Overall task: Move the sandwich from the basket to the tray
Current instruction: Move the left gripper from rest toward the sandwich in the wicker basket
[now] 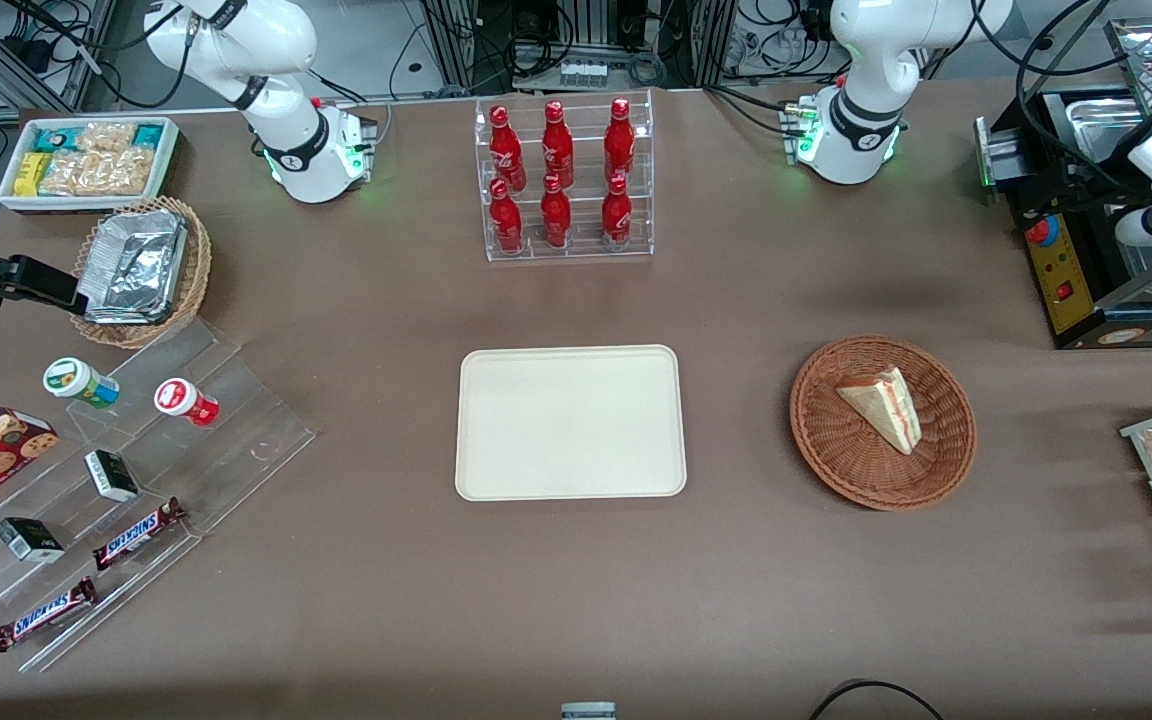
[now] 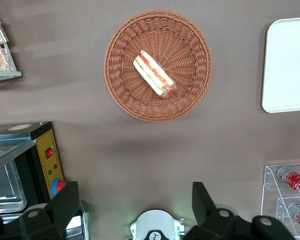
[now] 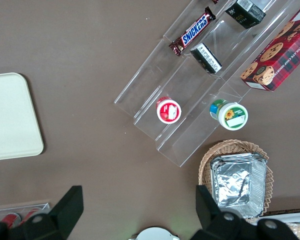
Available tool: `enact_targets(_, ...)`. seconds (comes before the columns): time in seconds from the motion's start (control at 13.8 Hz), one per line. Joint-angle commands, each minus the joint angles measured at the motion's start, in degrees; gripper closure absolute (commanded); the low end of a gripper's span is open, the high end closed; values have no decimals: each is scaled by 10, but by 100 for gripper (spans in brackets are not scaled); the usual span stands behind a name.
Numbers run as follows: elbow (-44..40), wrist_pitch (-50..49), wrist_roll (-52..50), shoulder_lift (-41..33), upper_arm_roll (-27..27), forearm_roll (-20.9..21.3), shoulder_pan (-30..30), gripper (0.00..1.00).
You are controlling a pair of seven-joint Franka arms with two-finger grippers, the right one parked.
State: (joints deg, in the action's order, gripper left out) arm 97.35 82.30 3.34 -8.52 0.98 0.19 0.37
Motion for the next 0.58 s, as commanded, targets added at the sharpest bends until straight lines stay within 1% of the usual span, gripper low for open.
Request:
enact_targets(0.0, -27, 1, 7, 20, 2, 1, 0, 0)
enact_targets(0.36, -36, 20, -1, 64, 3, 10, -4, 0)
enact_targets(0.51, -32, 30, -16, 89, 1, 21, -3, 0)
